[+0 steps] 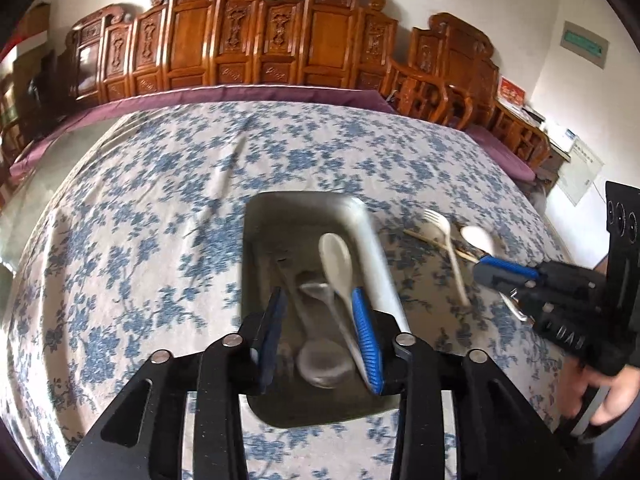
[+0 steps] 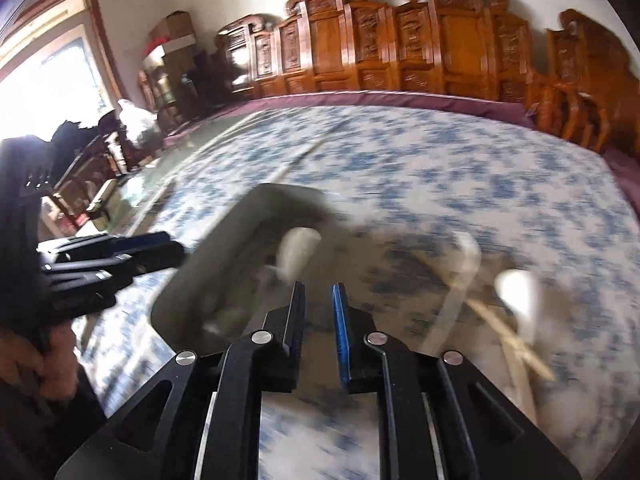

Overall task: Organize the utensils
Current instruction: 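Move both open tools back toward the utensil pile, then grasp the white plastic fork with the left tool while the right tool approaches the pile, then grasp a wooden chopstick with the right tool while the left tool lifts the fork, then carry the white fork into the grey tray and open the left tool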

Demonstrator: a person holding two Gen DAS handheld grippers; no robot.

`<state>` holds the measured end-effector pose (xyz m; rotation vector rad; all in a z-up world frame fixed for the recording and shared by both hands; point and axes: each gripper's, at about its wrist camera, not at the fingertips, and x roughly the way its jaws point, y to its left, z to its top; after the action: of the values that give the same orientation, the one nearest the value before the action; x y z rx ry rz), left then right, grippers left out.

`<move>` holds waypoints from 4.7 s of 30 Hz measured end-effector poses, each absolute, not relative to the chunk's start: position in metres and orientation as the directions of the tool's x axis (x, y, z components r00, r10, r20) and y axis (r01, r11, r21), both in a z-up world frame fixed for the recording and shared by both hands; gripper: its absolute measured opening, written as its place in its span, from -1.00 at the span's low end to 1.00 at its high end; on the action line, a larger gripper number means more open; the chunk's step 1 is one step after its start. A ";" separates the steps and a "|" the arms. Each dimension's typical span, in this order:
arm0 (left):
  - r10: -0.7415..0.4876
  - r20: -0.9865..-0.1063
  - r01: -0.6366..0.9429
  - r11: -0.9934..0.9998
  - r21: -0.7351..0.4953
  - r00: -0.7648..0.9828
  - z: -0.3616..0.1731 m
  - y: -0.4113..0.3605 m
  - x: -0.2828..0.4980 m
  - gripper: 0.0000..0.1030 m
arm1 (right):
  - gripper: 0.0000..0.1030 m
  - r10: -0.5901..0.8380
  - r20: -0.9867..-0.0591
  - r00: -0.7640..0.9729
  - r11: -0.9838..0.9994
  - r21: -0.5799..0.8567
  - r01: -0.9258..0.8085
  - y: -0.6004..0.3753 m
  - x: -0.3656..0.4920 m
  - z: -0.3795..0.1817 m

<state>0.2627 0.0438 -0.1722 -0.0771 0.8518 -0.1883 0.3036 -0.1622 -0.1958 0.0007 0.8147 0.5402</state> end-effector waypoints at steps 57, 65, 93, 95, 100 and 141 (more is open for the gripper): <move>-0.210 -0.879 0.345 0.937 -0.056 0.428 -0.255 -0.144 0.360 -0.94 | -0.52 0.305 -0.718 0.625 0.946 0.152 -0.287 -0.308 0.332 -0.236; -0.247 -0.842 0.379 0.924 -0.055 0.480 -0.218 -0.116 0.325 -0.94 | -0.52 0.319 -0.733 0.601 0.936 0.145 -0.320 -0.292 0.339 -0.243; -0.341 -0.798 0.369 0.915 -0.162 0.497 -0.201 -0.076 0.307 -0.94 | -0.52 0.356 -0.803 0.478 0.874 0.105 -0.474 -0.234 0.365 -0.276; -0.341 -0.797 0.367 0.916 -0.163 0.499 -0.201 -0.075 0.307 -0.94 | -0.52 0.366 -0.799 0.478 0.871 0.113 -0.478 -0.233 0.363 -0.275; -0.342 -0.796 0.367 0.916 -0.163 0.499 -0.200 -0.074 0.307 -0.94 | -0.52 0.363 -0.804 0.471 0.868 0.108 -0.484 -0.230 0.363 -0.275; -0.253 -0.773 0.210 0.965 -0.157 0.581 -0.174 0.005 0.281 -0.94 | -0.88 0.435 -0.670 0.601 0.871 0.144 -0.470 -0.206 0.304 -0.207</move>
<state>0.2810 0.0052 -0.1744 -0.0503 0.9113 -0.2707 0.3040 -0.2056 -0.2066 -0.0491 0.7632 0.5249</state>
